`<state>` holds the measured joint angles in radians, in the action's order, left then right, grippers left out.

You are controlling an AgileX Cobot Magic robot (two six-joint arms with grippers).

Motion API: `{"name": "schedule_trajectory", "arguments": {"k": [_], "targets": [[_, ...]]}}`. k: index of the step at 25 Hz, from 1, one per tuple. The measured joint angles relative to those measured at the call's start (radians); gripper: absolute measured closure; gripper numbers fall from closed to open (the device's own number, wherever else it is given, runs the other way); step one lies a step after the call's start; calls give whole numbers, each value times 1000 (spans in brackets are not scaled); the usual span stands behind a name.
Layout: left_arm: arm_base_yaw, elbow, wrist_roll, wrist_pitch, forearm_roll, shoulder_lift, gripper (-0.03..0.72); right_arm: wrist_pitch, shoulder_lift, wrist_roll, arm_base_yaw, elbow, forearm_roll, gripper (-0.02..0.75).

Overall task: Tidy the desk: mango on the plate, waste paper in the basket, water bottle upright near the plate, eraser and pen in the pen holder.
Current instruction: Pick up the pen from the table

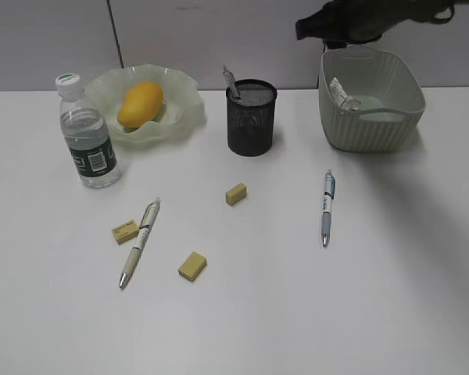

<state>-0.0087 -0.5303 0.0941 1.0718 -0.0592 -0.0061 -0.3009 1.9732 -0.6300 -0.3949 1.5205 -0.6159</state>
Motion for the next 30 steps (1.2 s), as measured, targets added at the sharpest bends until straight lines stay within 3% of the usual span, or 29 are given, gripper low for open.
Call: {"name": "schedule_trajectory", "arguments": {"k": [3,6,13,22,30], "targets": [[0,0,0,0,0,0,452,-207,-11,261,0,90,252,500],[0,0,0,0,0,0,452,-417,-12,412,0,196,431,500],[0,0,0,0,0,0,452,-816,-18,444,29,365,513,503],[0,0,0,0,0,0,452,-906,-18,443,203,379,594,501],[0,0,0,0,0,0,452,-906,-26,452,220,370,607,467]]}}
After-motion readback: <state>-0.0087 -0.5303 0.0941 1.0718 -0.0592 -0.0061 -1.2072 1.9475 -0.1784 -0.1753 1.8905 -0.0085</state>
